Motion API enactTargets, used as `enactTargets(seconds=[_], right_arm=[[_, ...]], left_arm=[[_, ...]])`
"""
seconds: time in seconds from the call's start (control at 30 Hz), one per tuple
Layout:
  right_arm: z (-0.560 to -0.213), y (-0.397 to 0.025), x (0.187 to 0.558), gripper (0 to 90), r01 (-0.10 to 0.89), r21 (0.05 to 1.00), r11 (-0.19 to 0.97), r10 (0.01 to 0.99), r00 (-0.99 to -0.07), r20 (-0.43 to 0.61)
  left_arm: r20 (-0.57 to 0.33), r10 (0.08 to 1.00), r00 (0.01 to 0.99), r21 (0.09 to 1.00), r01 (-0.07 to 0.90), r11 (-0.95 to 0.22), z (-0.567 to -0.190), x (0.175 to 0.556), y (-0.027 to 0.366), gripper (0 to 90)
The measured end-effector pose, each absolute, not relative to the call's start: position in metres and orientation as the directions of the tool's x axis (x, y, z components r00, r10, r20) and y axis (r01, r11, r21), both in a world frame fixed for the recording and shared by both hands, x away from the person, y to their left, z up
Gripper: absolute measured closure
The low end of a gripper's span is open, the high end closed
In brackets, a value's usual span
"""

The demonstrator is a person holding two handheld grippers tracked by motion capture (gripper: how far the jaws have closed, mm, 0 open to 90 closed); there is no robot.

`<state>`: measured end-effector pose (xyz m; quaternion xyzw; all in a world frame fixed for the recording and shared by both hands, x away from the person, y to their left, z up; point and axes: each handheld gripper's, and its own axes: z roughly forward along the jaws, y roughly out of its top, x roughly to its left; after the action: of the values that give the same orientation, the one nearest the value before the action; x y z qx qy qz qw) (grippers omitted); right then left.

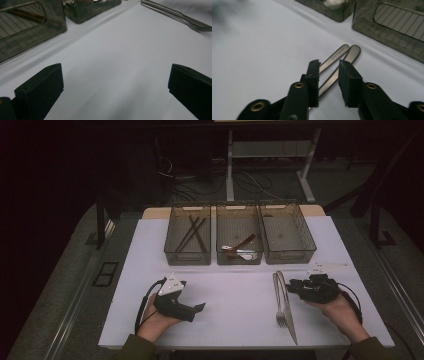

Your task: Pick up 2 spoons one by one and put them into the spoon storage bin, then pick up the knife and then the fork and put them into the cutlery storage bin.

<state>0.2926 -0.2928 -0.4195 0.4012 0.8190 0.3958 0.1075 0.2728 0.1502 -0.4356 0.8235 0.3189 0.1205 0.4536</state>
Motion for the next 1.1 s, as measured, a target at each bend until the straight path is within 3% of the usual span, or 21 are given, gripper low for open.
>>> enactTargets(seconds=[0.3,1.1], right_arm=[[-0.420,-0.286,0.313,89.0,0.580,0.720,0.380,0.737,-0.660,0.143],[-0.444,-0.260,0.339,89.5,0.620,0.640,0.454,0.753,-0.651,0.098]], left_arm=[[-0.090,0.630,0.772,0.817,0.419,-0.396,-0.438,0.271,0.152,0.0],[-0.102,0.613,0.784,0.805,0.427,-0.412,-0.442,0.271,0.149,0.0]])
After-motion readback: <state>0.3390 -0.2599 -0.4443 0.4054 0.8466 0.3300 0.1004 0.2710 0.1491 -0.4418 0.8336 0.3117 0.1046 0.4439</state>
